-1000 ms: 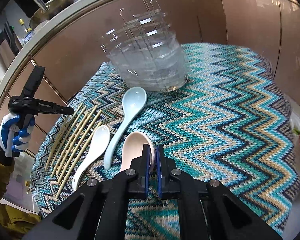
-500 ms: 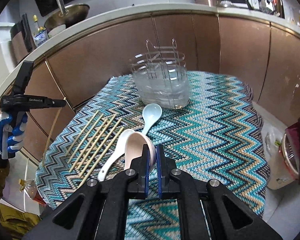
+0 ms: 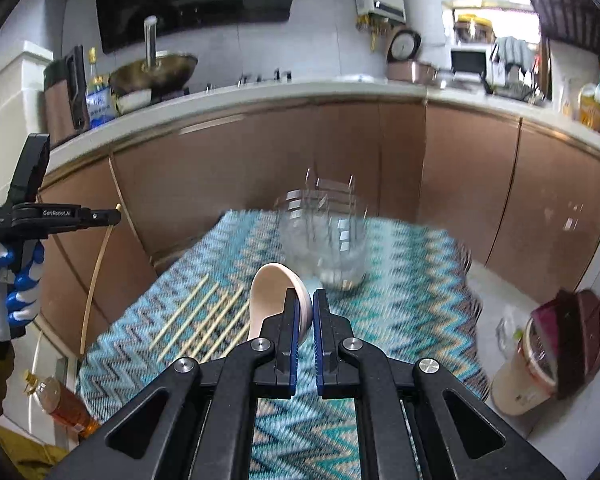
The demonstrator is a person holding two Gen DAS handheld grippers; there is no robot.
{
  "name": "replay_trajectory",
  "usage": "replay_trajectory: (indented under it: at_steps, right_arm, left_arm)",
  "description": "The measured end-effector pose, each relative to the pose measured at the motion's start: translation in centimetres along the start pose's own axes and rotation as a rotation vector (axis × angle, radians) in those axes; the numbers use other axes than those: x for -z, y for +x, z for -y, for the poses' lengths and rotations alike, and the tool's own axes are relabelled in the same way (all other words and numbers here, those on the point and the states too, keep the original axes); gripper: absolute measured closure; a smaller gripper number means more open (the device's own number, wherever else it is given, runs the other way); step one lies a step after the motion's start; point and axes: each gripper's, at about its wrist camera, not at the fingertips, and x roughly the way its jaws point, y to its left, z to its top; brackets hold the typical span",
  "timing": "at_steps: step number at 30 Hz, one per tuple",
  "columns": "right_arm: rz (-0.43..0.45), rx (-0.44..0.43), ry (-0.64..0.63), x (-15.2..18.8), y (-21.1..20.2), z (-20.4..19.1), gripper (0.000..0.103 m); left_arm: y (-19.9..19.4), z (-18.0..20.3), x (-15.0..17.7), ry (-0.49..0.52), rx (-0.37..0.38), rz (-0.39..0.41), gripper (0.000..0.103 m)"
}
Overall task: Organize utensils
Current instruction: 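Lift the chopstick with left tool while right tool carries the spoon to the holder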
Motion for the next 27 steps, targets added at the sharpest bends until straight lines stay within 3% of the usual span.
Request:
replay_trajectory:
  at_steps: [8, 16, 21, 27]
  right_arm:
    - [0.126, 0.105, -0.043, -6.0, 1.0, 1.6, 0.097]
    - [0.249, 0.216, -0.08, -10.9, 5.9, 3.6, 0.097]
    - [0.285, 0.28, -0.117, -11.6, 10.0, 3.8, 0.097]
    - [0.293, 0.371, -0.179, -10.4, 15.3, 3.2, 0.097]
  left_arm:
    - [0.7, 5.2, -6.8, 0.041, 0.083, 0.202, 0.098]
    - [5.5, 8.8, -11.8, 0.005, 0.125, 0.394, 0.098]
    - [10.2, 9.9, -12.8, -0.018, 0.094, 0.474, 0.098]
    - [15.3, 10.4, -11.1, -0.004, 0.006, 0.532, 0.098]
